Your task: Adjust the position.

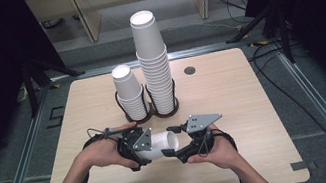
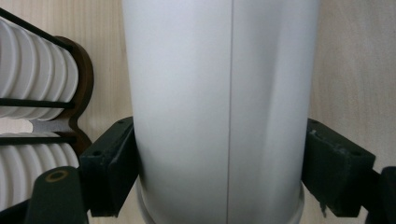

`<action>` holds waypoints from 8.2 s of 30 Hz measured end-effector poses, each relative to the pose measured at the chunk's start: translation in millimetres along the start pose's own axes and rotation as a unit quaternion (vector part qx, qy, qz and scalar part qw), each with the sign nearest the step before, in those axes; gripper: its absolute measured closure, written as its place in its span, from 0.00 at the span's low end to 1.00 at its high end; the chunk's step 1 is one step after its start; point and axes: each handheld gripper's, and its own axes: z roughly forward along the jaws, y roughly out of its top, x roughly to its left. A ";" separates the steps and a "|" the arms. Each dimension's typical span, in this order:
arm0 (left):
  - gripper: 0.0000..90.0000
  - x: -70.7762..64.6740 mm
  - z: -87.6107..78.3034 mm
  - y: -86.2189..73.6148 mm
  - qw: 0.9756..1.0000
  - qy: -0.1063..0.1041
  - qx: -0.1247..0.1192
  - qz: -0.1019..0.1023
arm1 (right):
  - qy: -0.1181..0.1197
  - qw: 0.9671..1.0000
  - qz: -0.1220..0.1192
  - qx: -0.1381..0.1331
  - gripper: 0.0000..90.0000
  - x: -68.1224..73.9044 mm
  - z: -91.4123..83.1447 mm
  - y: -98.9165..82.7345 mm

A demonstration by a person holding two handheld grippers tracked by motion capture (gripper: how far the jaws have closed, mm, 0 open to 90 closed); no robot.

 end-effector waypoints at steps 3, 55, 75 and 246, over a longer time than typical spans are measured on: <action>0.21 -0.1 0.7 0.0 1.000 -0.002 0.001 0.002 | 0.000 1.000 -0.005 0.001 0.25 0.6 2.5 -0.4; 0.15 0.4 -4.0 -5.5 0.998 -0.014 -0.052 0.030 | 0.033 0.999 -0.016 0.029 0.30 -1.8 -2.3 -1.8; 0.14 -1.6 -11.0 -15.4 0.990 -0.003 -0.139 0.000 | 0.035 0.999 -0.007 0.022 0.30 -3.7 -7.1 -7.0; 0.22 2.0 -24.5 -12.2 0.996 0.040 -0.071 0.044 | -0.016 0.997 -0.058 0.053 0.20 -6.4 -16.1 14.2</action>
